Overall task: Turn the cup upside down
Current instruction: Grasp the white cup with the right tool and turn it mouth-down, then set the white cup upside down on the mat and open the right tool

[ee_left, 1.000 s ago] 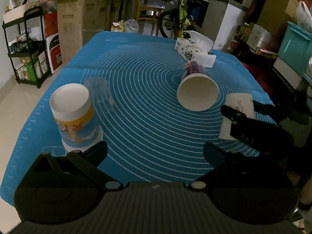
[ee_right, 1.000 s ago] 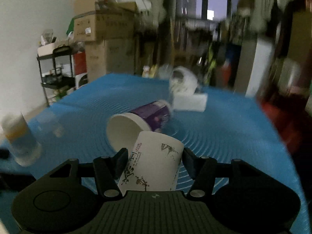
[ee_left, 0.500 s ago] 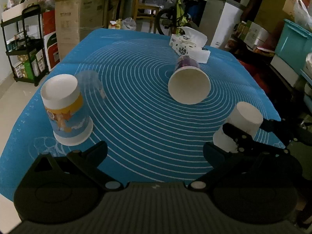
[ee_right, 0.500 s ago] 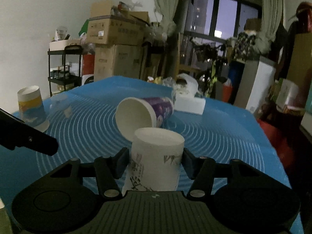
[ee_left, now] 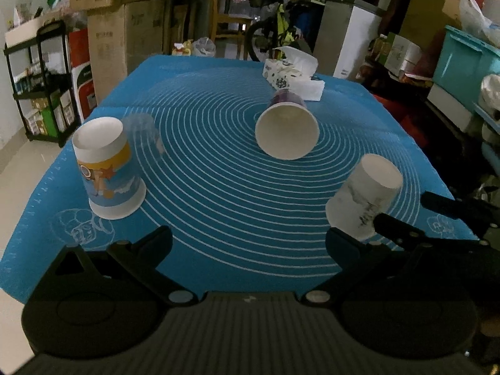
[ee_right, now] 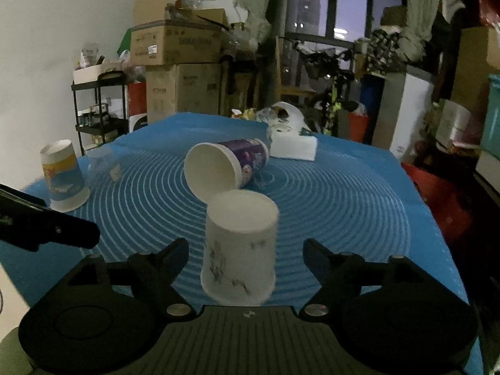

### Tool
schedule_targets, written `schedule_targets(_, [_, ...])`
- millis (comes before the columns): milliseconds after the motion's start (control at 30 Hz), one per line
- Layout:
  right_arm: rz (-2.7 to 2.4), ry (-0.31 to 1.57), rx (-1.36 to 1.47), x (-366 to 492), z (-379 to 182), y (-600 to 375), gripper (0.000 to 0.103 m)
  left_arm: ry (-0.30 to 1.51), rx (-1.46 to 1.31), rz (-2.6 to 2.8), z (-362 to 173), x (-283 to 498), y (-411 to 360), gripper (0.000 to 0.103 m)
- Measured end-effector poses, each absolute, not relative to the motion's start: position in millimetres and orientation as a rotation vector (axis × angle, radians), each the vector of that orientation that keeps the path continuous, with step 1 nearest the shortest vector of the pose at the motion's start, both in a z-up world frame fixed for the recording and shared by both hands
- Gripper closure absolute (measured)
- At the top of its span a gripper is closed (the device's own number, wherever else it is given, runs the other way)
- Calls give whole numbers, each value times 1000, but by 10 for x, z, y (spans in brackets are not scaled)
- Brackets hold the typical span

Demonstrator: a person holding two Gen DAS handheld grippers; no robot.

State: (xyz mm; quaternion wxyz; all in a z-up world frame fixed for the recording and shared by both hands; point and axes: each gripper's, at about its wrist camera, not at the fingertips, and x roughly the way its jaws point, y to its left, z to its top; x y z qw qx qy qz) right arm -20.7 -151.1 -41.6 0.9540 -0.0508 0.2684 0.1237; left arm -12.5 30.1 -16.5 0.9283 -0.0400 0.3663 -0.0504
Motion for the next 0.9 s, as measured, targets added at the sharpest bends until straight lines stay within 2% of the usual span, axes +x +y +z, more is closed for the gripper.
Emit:
schedule_targets(500, [252, 626, -81, -724, -219, -1800, 20, 699, -14, -158, -79, -497, -50, 0])
schedule_targets(900, [259, 645, -66, -790, -200, -1855, 20, 685, 15, -163, -48, -589, -124, 0])
